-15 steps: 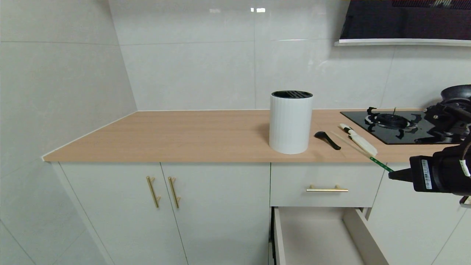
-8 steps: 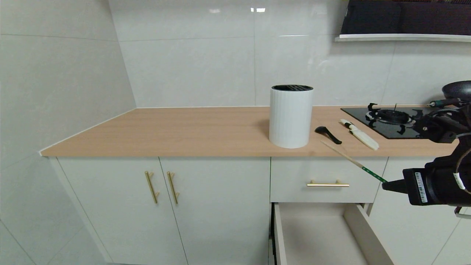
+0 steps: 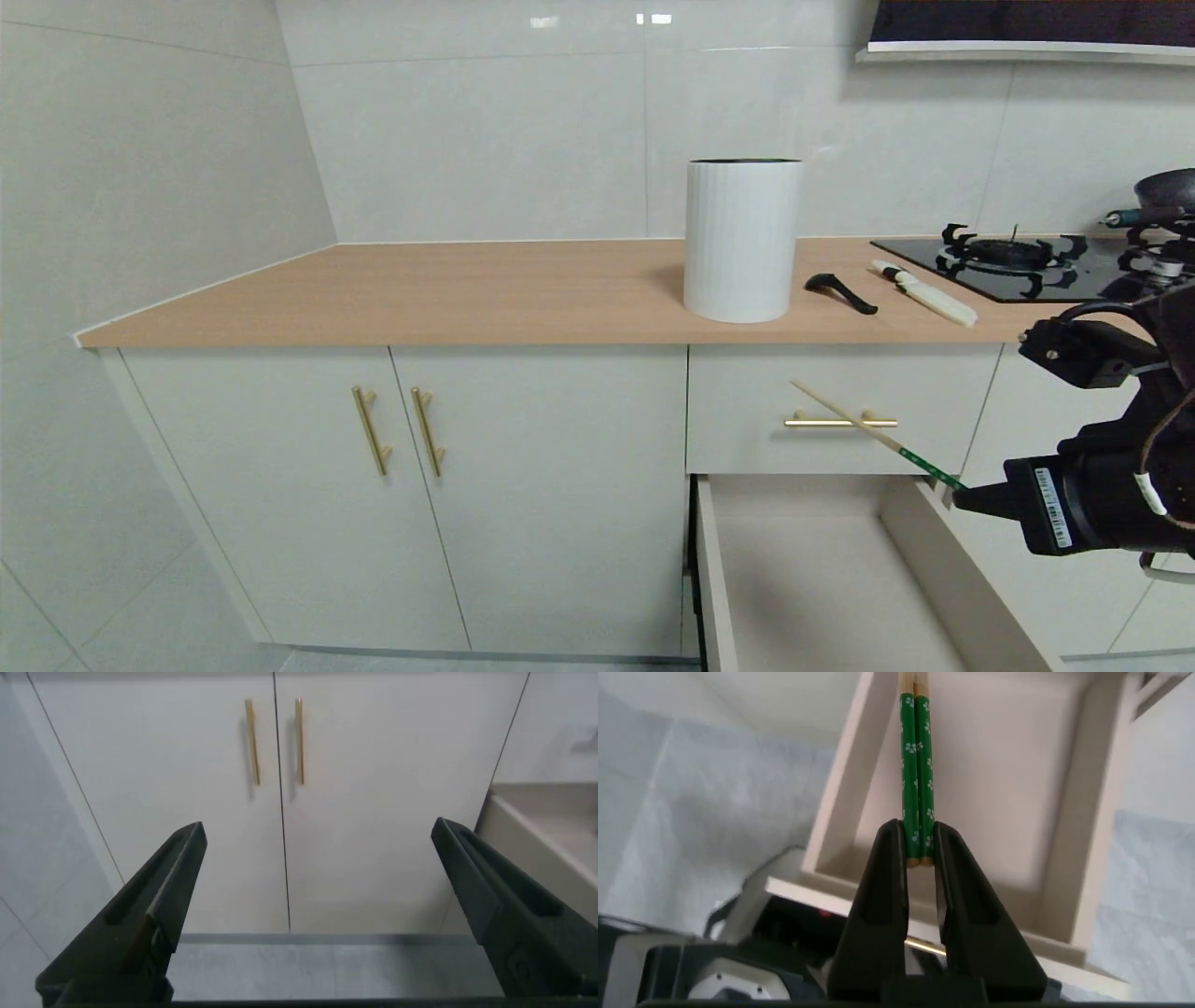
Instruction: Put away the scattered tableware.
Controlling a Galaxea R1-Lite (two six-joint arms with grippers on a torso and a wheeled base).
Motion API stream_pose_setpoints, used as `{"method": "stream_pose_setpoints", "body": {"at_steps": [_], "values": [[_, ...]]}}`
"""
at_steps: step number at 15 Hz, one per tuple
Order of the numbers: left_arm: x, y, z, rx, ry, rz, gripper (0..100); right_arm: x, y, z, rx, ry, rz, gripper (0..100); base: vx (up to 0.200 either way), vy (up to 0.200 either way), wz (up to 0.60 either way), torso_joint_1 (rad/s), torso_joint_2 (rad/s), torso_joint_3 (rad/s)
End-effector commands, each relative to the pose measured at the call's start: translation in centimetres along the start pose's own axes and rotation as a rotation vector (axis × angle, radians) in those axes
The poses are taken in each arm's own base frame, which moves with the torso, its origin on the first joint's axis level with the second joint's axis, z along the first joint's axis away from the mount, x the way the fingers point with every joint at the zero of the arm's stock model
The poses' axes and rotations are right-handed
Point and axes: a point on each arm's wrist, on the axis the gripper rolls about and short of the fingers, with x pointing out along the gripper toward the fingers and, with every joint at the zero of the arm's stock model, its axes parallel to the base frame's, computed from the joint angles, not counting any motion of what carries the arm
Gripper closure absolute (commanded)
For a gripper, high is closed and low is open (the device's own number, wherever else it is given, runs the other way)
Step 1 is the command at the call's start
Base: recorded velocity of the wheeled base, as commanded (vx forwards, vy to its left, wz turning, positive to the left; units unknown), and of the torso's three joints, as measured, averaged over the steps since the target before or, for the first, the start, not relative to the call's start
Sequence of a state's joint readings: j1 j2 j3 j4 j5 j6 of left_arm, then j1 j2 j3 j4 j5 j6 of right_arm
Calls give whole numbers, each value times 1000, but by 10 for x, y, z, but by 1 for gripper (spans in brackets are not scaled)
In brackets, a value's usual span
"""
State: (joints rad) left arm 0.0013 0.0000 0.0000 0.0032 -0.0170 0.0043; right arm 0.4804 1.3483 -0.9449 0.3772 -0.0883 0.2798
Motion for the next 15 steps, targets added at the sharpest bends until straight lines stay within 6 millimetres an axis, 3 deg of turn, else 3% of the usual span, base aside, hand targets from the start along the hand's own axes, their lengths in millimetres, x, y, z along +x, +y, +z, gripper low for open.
{"method": "stream_pose_setpoints", "body": {"at_steps": [1, 6, 9, 10, 11, 14, 15], "values": [[0, 0, 0, 0, 0, 0, 0, 7, 2, -2, -9, 26, -2, 100, 0, 0, 0, -129, 452, 305], [0, 0, 0, 0, 0, 0, 0, 21, 6, -4, -26, 78, -5, 100, 0, 0, 0, -62, 295, 191], [0, 0, 0, 0, 0, 0, 0, 49, 9, -6, -32, 156, -32, 100, 0, 0, 0, -15, 27, 32], [0, 0, 0, 0, 0, 0, 0, 62, 9, -7, -36, 193, -48, 100, 0, 0, 0, 0, 0, 0], [0, 0, 0, 0, 0, 0, 0, 88, 11, -11, -44, 264, -82, 100, 0, 0, 0, 0, 0, 0], [0, 0, 0, 0, 0, 0, 0, 130, 12, -16, -42, 343, -112, 100, 0, 0, 0, 0, 0, 0], [0, 0, 0, 0, 0, 0, 0, 154, 7, -18, -25, 363, -132, 100, 0, 0, 0, 0, 0, 0]]}}
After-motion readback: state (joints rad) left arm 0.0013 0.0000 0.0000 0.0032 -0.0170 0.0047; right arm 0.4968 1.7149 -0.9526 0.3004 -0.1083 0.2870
